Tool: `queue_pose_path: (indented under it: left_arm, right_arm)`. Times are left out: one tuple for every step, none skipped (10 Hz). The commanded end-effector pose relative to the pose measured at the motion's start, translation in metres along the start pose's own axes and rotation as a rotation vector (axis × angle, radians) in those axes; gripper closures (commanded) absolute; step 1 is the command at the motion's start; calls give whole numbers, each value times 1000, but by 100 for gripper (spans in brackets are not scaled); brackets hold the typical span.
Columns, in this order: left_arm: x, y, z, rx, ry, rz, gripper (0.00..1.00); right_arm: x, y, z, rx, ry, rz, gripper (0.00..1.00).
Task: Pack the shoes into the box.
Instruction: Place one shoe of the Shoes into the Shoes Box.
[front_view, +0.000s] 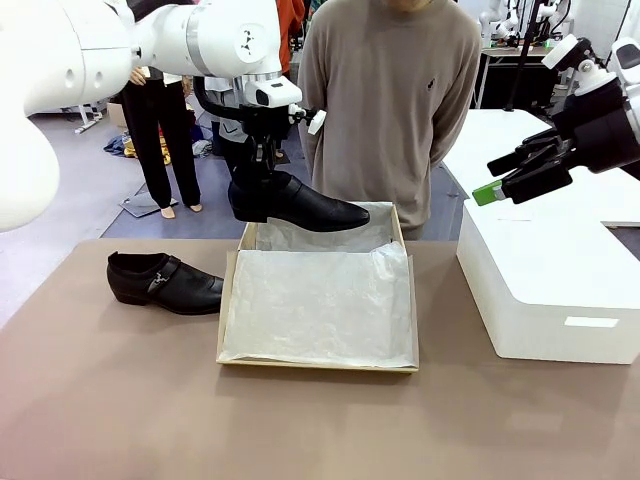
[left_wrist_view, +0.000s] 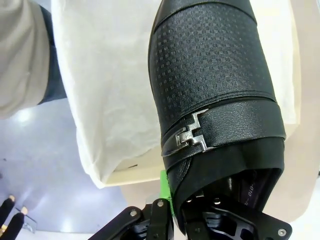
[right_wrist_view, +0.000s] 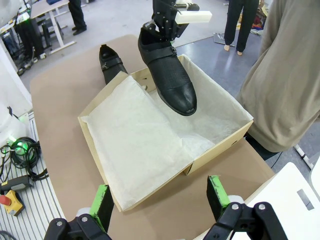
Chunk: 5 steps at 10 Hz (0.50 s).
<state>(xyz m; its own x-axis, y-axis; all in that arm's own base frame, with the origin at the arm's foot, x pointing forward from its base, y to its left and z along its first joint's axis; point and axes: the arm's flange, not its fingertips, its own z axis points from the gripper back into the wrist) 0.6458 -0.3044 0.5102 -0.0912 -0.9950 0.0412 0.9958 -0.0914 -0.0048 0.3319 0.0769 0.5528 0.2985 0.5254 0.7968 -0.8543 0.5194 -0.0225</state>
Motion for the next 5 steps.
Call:
queue_pose_path:
  left_arm:
    - [12,4,11,9,-34,32,100]
    - [19,9,12,2,-44,44,100]
    - [25,13,12,-6,-52,44,100]
    - [35,19,9,-15,-46,43,100]
    - [40,22,7,-16,-41,45,100]
  right_arm:
    - [1,-1,-1,10,-16,11,0]
    - [1,-1,-1,10,-16,11,0]
    - [1,-1,-1,10,-16,11,0]
    - [1,-1,-1,10,-16,11,0]
    - [1,-1,-1,10,-16,11,0]
